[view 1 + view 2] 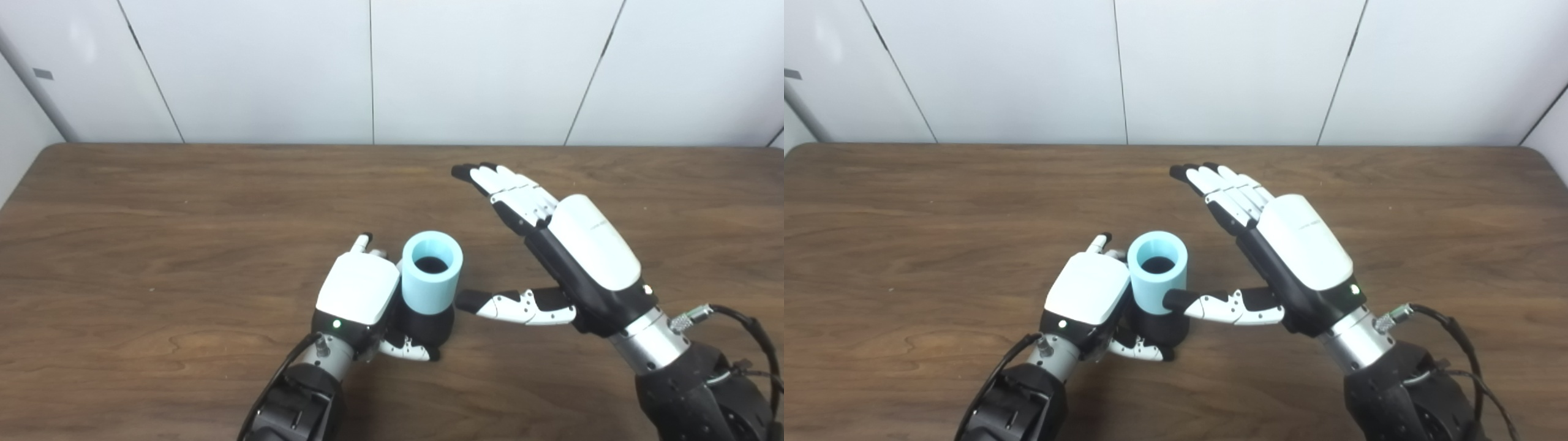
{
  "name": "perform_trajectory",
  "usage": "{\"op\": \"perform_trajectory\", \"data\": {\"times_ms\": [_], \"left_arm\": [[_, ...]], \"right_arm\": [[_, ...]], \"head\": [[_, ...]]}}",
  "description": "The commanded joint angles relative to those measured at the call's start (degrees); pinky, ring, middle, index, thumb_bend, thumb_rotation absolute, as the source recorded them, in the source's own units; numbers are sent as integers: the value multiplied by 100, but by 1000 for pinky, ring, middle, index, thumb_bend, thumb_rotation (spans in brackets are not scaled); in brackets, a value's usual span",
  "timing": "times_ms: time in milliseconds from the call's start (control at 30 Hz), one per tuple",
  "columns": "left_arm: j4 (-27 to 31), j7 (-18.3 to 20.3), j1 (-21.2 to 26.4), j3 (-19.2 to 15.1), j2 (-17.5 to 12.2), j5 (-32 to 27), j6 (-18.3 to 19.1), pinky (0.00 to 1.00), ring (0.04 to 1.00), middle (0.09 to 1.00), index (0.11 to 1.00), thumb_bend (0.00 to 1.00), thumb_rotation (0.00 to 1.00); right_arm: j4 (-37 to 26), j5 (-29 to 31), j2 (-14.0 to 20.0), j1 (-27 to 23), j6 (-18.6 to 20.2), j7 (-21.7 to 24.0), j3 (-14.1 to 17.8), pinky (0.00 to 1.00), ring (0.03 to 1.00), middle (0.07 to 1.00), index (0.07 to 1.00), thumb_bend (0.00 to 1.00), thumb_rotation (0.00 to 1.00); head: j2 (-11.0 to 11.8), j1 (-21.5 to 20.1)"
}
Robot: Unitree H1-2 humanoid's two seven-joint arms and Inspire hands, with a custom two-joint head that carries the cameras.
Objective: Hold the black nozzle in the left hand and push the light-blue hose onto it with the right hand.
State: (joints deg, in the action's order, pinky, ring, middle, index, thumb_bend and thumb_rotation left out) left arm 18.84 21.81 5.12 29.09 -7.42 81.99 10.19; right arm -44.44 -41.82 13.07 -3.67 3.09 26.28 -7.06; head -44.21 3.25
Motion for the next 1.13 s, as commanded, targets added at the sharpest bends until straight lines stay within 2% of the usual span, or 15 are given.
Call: {"op": "perform_trajectory", "data": {"times_ms": [0,67,167,233,333,500,767,900,1100], "left_arm": [[225,234,75,-101,0,-45,-74,953,874,845,831,1000,308],[331,297,101,-198,16,-111,-81,934,862,834,823,1000,302],[471,490,154,-359,63,-172,-38,860,793,764,778,1000,270],[557,674,184,-455,97,-213,-21,735,713,701,749,1000,261],[668,875,249,-596,111,-298,-32,640,654,657,732,1000,247],[762,1071,349,-747,91,-341,-92,594,643,651,733,1000,245],[917,1284,494,-1053,11,-536,-127,695,691,687,758,1000,252],[1111,1623,580,-1274,-133,-746,-142,771,756,748,792,1000,330],[1441,2182,619,-1888,-365,-1802,158,797,813,807,830,1000,369]], "right_arm": [[-95,10,-23,-60,-44,-118,69,913,946,936,938,529,897],[-69,7,-25,-48,-55,-136,75,913,947,936,938,531,896],[-28,-5,-39,-36,-53,-152,82,896,945,934,935,529,886],[-20,-42,-53,-33,-35,-136,79,891,946,935,938,533,898],[-4,-33,-65,-14,-10,-127,92,887,949,938,940,531,886],[11,-23,-64,7,10,-132,97,890,952,940,942,528,873],[14,-37,-66,26,38,-134,122,893,951,940,939,541,879],[-1,-30,-80,41,117,-106,154,888,951,941,942,547,888],[-45,209,-76,135,463,28,243,849,938,940,946,527,863]], "head": [[-1,14],[-2,17],[4,16],[4,14],[4,10],[9,19],[9,0],[5,-16],[-1,-51]]}}
